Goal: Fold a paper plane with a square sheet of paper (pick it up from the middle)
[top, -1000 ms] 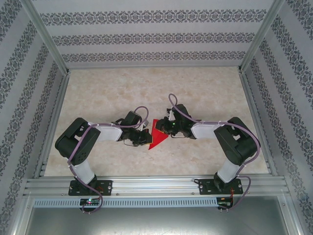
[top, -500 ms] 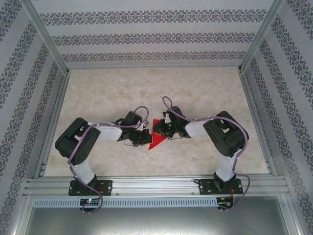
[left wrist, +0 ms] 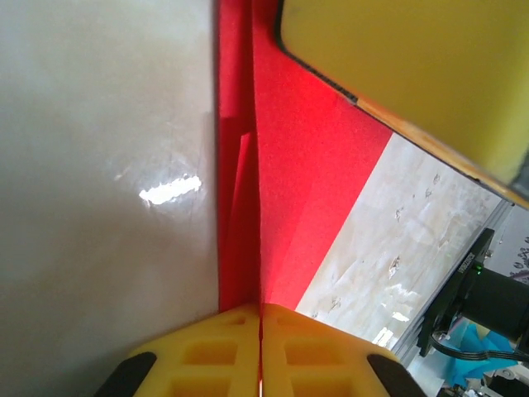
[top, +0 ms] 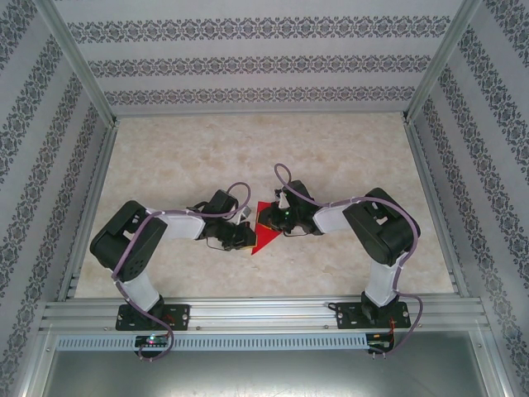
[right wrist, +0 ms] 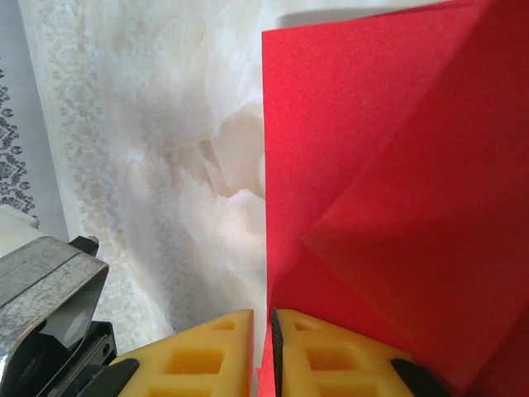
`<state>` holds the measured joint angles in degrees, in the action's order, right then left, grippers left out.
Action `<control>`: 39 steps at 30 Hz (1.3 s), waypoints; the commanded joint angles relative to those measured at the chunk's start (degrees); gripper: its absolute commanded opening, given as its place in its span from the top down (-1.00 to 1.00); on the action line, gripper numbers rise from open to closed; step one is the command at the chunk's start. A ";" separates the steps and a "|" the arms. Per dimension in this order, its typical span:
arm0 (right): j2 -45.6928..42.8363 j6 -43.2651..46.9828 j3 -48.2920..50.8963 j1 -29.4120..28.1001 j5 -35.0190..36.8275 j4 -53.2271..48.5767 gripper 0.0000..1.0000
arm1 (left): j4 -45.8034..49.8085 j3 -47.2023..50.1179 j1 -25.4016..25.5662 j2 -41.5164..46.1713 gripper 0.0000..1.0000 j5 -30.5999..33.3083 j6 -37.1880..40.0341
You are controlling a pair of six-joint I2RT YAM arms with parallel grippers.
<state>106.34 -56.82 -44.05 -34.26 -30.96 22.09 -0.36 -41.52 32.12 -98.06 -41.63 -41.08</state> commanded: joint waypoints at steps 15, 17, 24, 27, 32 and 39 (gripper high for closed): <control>3.17 1.73 3.18 -0.02 2.76 -2.75 0.69 | 4.01 1.58 -0.26 2.08 0.77 -3.97 2.59; 3.34 1.78 3.27 -0.02 2.75 -2.75 0.70 | 4.01 1.60 -0.30 2.23 0.76 -3.85 2.66; 3.43 1.86 3.61 -0.01 2.79 -2.68 0.69 | 4.34 1.82 -0.30 3.90 0.61 -2.54 1.91; 3.34 1.82 3.67 -0.03 2.84 -2.75 0.69 | 4.14 1.73 -0.28 4.52 0.59 -1.87 1.23; 3.34 1.89 3.71 -0.06 2.84 -2.67 0.69 | 4.58 1.63 -0.28 5.12 0.55 -0.56 0.96; 3.43 1.90 3.62 -0.03 2.67 -2.61 0.69 | 4.64 1.29 -0.25 4.81 0.60 -0.24 0.82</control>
<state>106.45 -56.77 -42.57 -34.26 -31.14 25.19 2.59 -40.34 32.12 -94.32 -42.81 -40.03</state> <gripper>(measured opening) 0.152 0.205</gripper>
